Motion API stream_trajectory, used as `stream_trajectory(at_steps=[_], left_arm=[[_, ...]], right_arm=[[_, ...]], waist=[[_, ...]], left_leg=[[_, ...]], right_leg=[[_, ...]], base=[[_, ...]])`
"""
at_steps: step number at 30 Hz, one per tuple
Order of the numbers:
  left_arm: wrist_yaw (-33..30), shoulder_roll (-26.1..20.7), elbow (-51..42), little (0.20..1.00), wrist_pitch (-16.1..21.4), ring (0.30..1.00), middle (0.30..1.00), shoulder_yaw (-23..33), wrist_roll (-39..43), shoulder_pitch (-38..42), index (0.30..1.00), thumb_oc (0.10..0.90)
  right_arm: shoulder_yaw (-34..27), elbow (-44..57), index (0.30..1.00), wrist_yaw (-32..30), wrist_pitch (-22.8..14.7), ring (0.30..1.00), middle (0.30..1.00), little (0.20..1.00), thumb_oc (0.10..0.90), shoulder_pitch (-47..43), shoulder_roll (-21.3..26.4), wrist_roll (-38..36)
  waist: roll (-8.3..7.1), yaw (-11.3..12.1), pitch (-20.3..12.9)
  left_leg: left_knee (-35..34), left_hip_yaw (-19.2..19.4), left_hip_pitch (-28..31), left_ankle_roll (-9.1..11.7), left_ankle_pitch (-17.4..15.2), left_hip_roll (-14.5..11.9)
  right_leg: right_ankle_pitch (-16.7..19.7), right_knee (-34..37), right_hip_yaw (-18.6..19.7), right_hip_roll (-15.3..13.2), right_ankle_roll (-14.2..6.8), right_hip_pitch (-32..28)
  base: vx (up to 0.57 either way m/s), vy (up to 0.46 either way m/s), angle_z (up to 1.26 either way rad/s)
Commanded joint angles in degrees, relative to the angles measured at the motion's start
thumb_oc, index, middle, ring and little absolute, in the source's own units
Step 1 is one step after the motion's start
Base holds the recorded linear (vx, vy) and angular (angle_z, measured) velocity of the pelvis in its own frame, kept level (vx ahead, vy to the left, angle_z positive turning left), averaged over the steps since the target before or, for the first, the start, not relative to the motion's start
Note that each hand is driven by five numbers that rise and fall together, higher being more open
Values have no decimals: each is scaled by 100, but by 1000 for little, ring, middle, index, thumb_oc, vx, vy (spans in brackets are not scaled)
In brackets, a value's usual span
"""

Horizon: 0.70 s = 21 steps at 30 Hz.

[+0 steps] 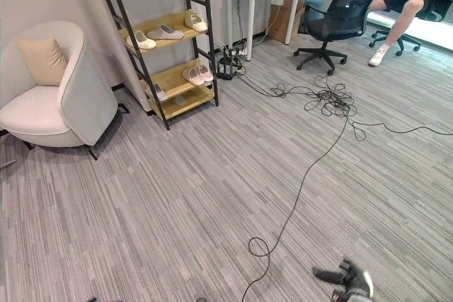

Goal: Arrange the slippers neatly on the shoe rack.

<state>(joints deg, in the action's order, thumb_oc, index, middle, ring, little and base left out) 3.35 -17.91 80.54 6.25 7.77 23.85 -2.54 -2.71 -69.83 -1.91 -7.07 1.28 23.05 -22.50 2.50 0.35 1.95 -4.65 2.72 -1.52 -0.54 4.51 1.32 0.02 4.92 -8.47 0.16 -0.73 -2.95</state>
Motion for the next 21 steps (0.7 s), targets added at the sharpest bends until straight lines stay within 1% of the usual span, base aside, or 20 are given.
stream_trajectory(at_steps=[1, 2, 3, 5, 9, 13, 14, 15, 16, 17, 18, 19, 20, 21], left_arm=[[-65, -331, 73, 900, 238, 900, 900, 16, -228, 295, 900, 800], [-278, -341, -43, 900, 353, 900, 900, -77, -266, 397, 900, 800], [-357, -349, -81, 900, 389, 900, 900, -91, -165, 461, 900, 800], [-405, -365, -101, 900, 402, 900, 900, -78, -85, 489, 900, 800], [-319, -408, -51, 900, 352, 900, 900, -153, -217, 415, 900, 800], [-259, -407, -108, 900, 325, 900, 900, -116, -85, 396, 900, 800], [-135, -299, -174, 900, 286, 900, 900, -23, 331, 365, 900, 800], [-134, -299, -175, 900, 285, 900, 900, -22, 332, 365, 900, 800], [-61, -200, -240, 900, 267, 900, 900, -126, 471, 389, 900, 800], [-44, -136, -331, 900, 265, 900, 900, -248, 456, 460, 900, 800], [-35, -71, -404, 900, 254, 900, 900, -360, 405, 521, 900, 800], [-35, -71, -404, 900, 254, 900, 900, -360, 405, 521, 900, 800], [-9, 57, -538, 900, 247, 900, 900, -595, 249, 571, 900, 800], [20, 143, -556, 900, 252, 900, 900, -698, 175, 583, 900, 800]], right_arm=[[220, 199, 900, 52, -153, 900, 900, 900, 800, 104, 208, 220], [64, 93, 900, 112, -175, 900, 900, 900, 800, 116, 18, -293], [-102, 31, 900, 131, -200, 900, 900, 900, 800, 135, -78, -687], [-190, -9, 900, 112, -224, 900, 900, 900, 800, 177, -113, -835], [23, 208, 900, 113, -203, 900, 900, 900, 800, 280, -43, -420], [128, 522, 900, 99, -207, 900, 900, 900, 800, 246, 62, -254], [312, 680, 900, 164, -177, 900, 900, 900, 800, 162, 42, -129], [312, 680, 900, 164, -176, 900, 900, 900, 800, 160, 42, -129], [449, 784, 900, 200, -162, 900, 900, 900, 800, 148, 21, -25], [569, 835, 900, 239, -143, 900, 900, 900, 800, 189, 7, 91], [689, 880, 900, 247, -117, 900, 900, 900, 800, 208, 0, 243], [689, 880, 900, 247, -117, 900, 900, 900, 800, 208, 0, 243], [933, 753, 900, 272, -44, 900, 900, 900, 800, 231, -32, 558], [1078, 690, 900, 281, 1, 900, 900, 900, 800, 199, -70, 738]], waist=[[-167, 7, -187], [-175, 13, -122], [-178, 12, -76], [-182, 7, -55], [-167, -31, -34], [-156, -24, 109], [-209, 7, 292], [-209, 10, 287], [-287, 24, 461], [-357, 12, 580], [-397, -21, 651], [-395, -22, 648], [-503, -16, 765], [-524, 27, 792]], left_leg=[[-35, -30, 137, 287, -442, -198], [-35, -30, 94, 311, -405, -195], [-35, -26, 52, 336, -390, -183], [-35, -36, 26, 356, -392, -175], [-35, -21, 122, 393, -421, -224], [-35, -17, 245, 389, -426, -314], [495, 13, 126, 370, -625, -441], [525, 17, 105, 371, -642, -443], [1397, 101, -295, 422, -800, -496], [1990, 325, -627, 468, -581, -670], [2658, 623, -941, 441, -438, -895], [2665, 621, -949, 441, -442, -898], [3511, 1094, -1322, 324, -605, -1122], [3538, 1188, -1511, 268, -776, -1032]], right_leg=[[-183, 8, 229, -348, -555, 94], [-179, 8, 194, -360, -548, 112], [-178, 8, 151, -370, -540, 127], [-185, 8, 118, -370, -534, 132], [-217, 8, 48, -355, -498, 51], [-290, -160, 136, -305, -433, 83], [-543, -760, 347, -246, -319, 335], [-553, -780, 352, -246, -319, 353], [-714, -1060, 358, -254, -247, 416], [-807, -1160, 281, -278, -189, 363], [-862, -1268, 181, -273, -110, 352], [-862, -1270, 180, -270, -109, 357], [-1014, -1322, 81, -292, -26, 215], [-1089, -1325, 56, -316, -31, 139]], base=[[16, -46, -4], [2, -57, -3], [-17, -33, 0], [15, -46, 10], [102, -88, 8], [78, -124, 1], [61, -141, -3], [84, -243, -27], [47, -177, -24], [78, -253, -15], [55, -151, 35], [164, -204, 66], [218, -131, 50], [337, -121, 27]])
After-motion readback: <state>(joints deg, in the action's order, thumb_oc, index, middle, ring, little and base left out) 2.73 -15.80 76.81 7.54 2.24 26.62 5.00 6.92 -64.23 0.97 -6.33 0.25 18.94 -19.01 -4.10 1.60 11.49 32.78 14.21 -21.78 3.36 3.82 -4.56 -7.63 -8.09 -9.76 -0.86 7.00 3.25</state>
